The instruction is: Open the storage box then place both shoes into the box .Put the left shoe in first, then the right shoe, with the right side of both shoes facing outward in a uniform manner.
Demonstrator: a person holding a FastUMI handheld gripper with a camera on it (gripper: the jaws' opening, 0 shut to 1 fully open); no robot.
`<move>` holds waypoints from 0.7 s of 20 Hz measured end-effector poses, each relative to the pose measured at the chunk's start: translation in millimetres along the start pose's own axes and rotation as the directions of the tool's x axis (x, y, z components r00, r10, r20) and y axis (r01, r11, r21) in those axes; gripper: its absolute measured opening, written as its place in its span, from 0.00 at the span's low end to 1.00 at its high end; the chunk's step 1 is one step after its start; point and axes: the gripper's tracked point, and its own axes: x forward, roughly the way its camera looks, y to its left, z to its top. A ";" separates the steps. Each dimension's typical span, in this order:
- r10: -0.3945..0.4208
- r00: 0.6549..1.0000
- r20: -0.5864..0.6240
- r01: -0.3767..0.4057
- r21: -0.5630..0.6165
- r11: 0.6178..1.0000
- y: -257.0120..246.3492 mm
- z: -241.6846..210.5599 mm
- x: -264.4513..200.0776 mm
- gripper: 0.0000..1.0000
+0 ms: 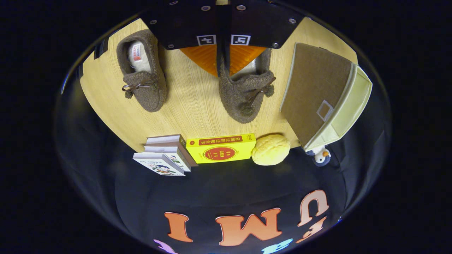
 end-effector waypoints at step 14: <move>0.011 0.991 0.135 -0.013 0.011 1.000 89.0 90.7 -71.2 0.01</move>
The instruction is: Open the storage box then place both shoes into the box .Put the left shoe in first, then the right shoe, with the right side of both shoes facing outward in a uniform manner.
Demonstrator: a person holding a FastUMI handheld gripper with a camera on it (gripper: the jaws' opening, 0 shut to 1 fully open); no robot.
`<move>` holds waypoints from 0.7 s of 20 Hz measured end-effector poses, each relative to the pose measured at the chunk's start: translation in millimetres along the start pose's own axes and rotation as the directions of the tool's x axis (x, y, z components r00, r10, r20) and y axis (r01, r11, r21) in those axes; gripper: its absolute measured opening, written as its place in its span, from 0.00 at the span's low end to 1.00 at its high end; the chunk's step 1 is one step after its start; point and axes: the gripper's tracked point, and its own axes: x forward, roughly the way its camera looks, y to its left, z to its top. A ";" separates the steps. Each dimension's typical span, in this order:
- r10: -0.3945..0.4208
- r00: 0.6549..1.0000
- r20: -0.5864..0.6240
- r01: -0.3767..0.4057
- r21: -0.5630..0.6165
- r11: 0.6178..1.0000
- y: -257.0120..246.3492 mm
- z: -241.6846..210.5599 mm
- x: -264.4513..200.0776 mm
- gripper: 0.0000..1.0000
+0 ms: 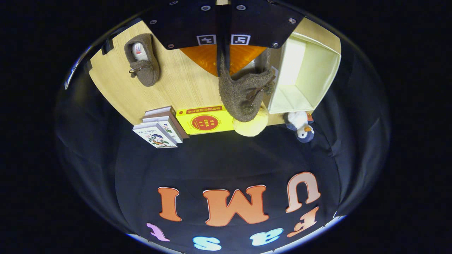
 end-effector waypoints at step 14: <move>0.133 0.991 -0.016 -0.133 -0.003 0.991 134.9 22.1 0.2 0.01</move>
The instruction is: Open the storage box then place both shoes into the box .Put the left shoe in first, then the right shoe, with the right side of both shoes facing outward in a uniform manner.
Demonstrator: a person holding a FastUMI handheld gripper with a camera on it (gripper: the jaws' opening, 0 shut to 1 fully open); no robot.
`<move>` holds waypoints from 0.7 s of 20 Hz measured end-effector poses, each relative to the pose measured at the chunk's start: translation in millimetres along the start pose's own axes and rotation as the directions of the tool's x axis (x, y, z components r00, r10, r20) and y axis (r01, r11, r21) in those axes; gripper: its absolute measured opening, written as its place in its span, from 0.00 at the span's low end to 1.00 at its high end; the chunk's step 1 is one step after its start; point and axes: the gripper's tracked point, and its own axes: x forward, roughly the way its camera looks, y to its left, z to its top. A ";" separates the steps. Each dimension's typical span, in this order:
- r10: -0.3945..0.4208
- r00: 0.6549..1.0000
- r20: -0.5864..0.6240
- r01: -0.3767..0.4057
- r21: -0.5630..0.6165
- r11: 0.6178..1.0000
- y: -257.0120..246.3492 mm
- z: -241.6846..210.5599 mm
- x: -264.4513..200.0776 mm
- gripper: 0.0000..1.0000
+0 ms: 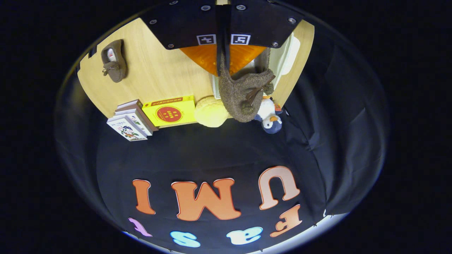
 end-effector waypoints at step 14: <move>-0.029 0.975 -0.219 0.033 0.015 0.999 68.1 -94.1 66.0 0.03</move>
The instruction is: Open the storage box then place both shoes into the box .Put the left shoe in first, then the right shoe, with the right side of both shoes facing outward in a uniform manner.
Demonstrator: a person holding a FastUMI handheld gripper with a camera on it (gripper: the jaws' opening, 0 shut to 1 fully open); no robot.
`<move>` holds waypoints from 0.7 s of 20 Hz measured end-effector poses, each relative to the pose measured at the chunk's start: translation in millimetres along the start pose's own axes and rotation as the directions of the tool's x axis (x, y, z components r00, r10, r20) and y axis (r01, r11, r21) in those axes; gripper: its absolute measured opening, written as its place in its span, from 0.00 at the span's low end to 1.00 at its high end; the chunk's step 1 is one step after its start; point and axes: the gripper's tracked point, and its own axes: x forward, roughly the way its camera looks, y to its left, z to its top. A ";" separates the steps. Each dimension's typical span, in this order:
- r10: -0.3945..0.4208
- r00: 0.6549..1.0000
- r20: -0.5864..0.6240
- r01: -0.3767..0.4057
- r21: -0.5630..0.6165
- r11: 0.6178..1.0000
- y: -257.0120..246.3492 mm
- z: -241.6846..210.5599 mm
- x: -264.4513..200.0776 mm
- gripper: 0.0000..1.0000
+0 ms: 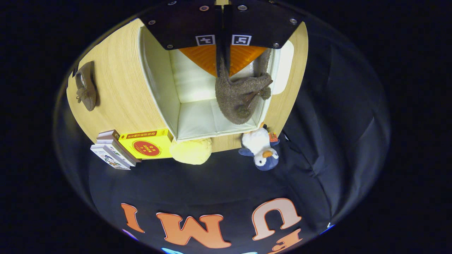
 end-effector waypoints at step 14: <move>0.082 0.990 0.112 -0.077 -0.052 0.996 -41.1 43.2 -33.0 0.69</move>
